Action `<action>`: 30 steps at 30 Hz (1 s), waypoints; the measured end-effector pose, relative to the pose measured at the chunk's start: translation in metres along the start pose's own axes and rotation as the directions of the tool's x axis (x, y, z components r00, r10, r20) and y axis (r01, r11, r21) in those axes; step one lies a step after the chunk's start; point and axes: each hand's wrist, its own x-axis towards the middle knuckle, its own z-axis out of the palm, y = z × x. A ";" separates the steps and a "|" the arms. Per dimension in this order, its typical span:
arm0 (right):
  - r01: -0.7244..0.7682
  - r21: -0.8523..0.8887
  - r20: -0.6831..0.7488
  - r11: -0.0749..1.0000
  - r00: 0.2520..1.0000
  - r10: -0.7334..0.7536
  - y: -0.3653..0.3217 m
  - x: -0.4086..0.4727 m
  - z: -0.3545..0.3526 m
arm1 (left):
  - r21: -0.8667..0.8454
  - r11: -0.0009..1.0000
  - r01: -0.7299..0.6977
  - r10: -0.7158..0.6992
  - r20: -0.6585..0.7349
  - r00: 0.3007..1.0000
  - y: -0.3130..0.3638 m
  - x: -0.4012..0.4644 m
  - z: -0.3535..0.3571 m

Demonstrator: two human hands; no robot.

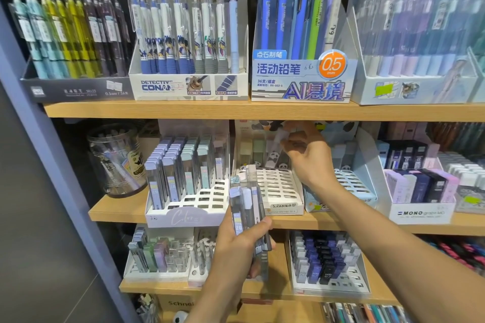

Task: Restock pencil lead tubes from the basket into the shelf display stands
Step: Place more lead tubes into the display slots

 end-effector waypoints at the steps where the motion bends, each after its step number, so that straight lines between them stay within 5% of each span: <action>1: 0.031 -0.004 0.013 1.000 0.999 -0.031 0.000 -0.002 0.000 | -0.002 1.000 -0.004 0.004 0.002 1.000 0.001 -0.001 0.001; 21: 0.305 -0.370 0.266 0.878 0.940 -0.214 0.009 0.009 0.001 | 0.000 1.000 -0.016 0.016 0.028 0.999 0.000 -0.003 -0.002; 28: 0.231 -0.448 0.197 0.864 0.968 -0.157 -0.014 -0.010 -0.004 | -0.012 1.000 -0.020 0.020 0.014 1.000 -0.001 -0.004 -0.003; 30: 0.097 -0.313 0.133 0.945 0.989 -0.057 -0.031 -0.034 -0.005 | -0.030 0.999 -0.020 0.021 0.029 0.999 -0.001 -0.003 -0.006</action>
